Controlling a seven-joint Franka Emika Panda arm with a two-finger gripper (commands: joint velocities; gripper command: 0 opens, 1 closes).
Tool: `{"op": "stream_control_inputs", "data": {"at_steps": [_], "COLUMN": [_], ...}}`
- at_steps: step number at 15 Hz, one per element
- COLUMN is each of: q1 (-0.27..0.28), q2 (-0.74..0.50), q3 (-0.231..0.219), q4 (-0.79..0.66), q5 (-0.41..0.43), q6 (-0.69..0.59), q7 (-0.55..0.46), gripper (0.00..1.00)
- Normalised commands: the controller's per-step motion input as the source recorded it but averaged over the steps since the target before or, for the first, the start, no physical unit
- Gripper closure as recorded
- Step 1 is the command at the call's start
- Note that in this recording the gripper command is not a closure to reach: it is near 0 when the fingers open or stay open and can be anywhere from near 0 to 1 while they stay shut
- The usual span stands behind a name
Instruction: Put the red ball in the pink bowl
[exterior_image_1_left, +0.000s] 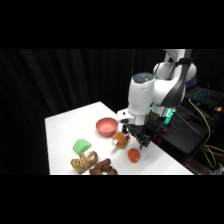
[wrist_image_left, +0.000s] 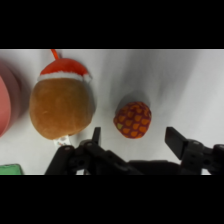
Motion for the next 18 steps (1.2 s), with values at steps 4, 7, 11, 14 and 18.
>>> {"op": "stream_control_inputs", "data": {"at_steps": [4,7,11,14,18], "q1": [0.084,0.076,0.067,0.029,-0.010], "q2": [0.33,0.30,0.17,0.01,-0.02], "q3": [-0.054,-0.024,-0.017,-0.022,-0.009], "q4": [0.22,0.28,0.18,0.04,0.06], "q5": [-0.165,-0.035,0.003,0.041,0.088], "q6": [0.12,0.08,0.07,0.04,-0.06], "q7": [-0.01,-0.10,-0.11,-0.11,-0.13], "gripper": [0.00,0.00,1.00,1.00,0.56]}}
